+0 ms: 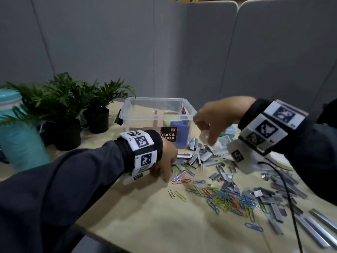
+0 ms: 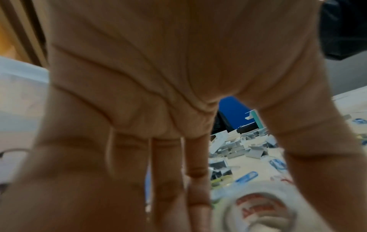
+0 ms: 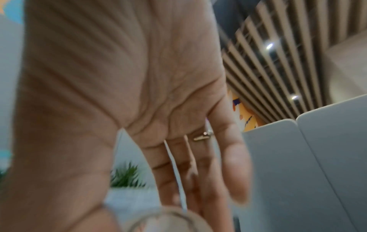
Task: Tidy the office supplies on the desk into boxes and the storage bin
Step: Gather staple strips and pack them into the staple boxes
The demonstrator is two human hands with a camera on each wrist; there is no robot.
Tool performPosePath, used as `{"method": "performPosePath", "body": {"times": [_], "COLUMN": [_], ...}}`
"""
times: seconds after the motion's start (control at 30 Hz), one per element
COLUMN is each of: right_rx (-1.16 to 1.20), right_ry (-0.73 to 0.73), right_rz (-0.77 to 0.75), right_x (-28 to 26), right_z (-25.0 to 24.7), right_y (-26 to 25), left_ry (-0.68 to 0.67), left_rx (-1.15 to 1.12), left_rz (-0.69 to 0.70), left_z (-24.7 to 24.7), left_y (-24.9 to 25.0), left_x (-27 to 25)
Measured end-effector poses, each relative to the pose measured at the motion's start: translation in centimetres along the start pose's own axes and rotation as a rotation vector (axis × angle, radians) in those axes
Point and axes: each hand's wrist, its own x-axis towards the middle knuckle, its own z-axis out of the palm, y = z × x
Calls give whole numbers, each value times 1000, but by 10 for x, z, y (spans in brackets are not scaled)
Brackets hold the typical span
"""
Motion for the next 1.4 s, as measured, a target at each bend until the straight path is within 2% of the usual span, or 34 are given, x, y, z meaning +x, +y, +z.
{"method": "performPosePath", "body": {"times": [0.13,0.23,0.3,0.47,0.57,0.63,0.73,0.93,1.17,1.27,1.4], "right_rx": [126,161,196,318,259,196,225,194,235,243,255], "right_ry": [336,550,586,448,424,417,381,253,251,216,211], "right_rz": [-12,5,-21,-10,28,43,65,68,107,75,40], "right_x": [15,47,69,108,121,127,131,132,133,129,124], "right_z": [-32,-34,-28,-9,-2,1,5,6,8,8,8], "right_y": [21,28,28,24,20,19,22,23,21,22,22], "left_ry": [2,167,283,607,690,692,690,642,594,586,630], "left_rx": [-118,-302,-384,-681,-878,-902,-913,-863,-778,-794,-800], "left_rz": [108,194,221,150,78,-15,-109,-182,-297,-310,-319], "left_z": [-18,-45,-63,-84,-85,-84,-86,-89,-81,-77,-74], "left_y": [-10,-33,-54,-101,-109,-110,-109,-95,-92,-91,-86], "left_x": [-11,-34,-51,-61,-42,-28,-13,4,20,25,32]}}
